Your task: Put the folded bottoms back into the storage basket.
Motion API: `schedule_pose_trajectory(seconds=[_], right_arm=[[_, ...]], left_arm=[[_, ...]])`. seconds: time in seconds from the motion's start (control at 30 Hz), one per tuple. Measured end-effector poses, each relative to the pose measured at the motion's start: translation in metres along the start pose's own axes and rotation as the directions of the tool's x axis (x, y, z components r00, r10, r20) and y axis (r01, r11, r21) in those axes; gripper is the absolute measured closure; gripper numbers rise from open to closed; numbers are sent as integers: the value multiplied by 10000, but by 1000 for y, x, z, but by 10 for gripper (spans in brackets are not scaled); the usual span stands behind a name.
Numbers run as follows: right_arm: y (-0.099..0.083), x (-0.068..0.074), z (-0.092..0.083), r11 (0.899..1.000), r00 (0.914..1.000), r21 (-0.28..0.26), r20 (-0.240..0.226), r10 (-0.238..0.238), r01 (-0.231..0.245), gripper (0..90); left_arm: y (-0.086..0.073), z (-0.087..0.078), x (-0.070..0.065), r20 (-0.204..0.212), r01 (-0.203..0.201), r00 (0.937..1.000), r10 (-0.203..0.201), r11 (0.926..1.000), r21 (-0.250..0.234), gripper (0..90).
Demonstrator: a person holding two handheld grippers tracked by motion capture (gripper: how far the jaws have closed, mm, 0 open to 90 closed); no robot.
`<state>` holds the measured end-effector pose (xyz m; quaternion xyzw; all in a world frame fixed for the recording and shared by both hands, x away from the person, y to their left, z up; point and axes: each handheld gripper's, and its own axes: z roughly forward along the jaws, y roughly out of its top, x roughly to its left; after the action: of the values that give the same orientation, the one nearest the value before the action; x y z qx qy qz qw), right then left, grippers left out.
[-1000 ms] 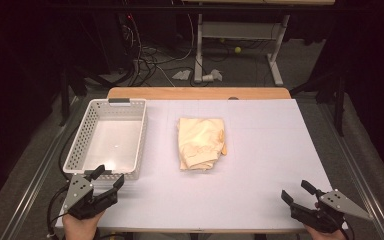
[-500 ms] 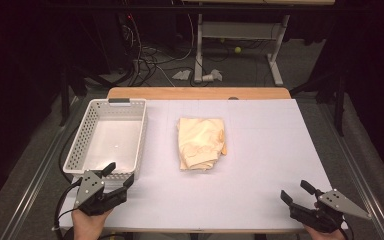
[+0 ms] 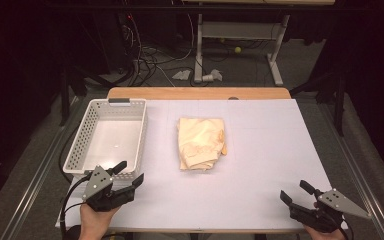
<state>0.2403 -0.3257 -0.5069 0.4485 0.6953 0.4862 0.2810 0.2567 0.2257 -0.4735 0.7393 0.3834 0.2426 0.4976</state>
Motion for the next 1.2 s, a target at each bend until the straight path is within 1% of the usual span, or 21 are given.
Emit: schedule_pose_trajectory(seconds=[0.13,0.2,0.3,0.33,0.4,0.6,0.83,0.93,1.07,1.17,1.2], right_arm=[[0,0,0,10000,10000,-17,25,-28,28,221],[0,0,0,10000,10000,-24,25,-17,17,221],[0,0,0,10000,10000,-31,2,-21,21,221],[0,0,0,10000,10000,-31,-14,-19,19,221],[0,0,0,10000,10000,-27,-34,-18,18,221],[0,1,-1,10000,9999,-41,-73,-84,83,221],[0,1,-1,9999,9999,-36,-60,-120,120,221],[0,1,-1,9999,9999,-37,-54,-120,119,221],[0,1,-1,10000,10000,-23,-53,-77,77,221],[0,0,-1,10000,10000,-51,-56,-56,56,221],[0,0,-1,10000,10000,-51,-56,-56,56,221]], left_arm=[[2,6,-6,231,-258,9994,256,9996,87,289],[4,9,-10,294,-497,9984,492,9986,154,289],[7,16,-14,507,-658,9966,649,9977,164,289],[8,18,-14,580,-608,9965,603,9981,76,290],[11,23,-14,758,-364,9965,360,9993,32,292],[15,27,-14,748,-196,9970,200,9998,-57,292],[21,32,-19,861,-200,9960,220,9995,-239,292],[24,37,-22,973,-279,9948,292,9995,-155,291],[29,44,-26,1144,-265,9931,272,9996,-77,288],[31,48,-27,1194,-325,9923,323,9995,-3,287],[32,50,-27,1267,-352,9913,344,9994,40,287]])
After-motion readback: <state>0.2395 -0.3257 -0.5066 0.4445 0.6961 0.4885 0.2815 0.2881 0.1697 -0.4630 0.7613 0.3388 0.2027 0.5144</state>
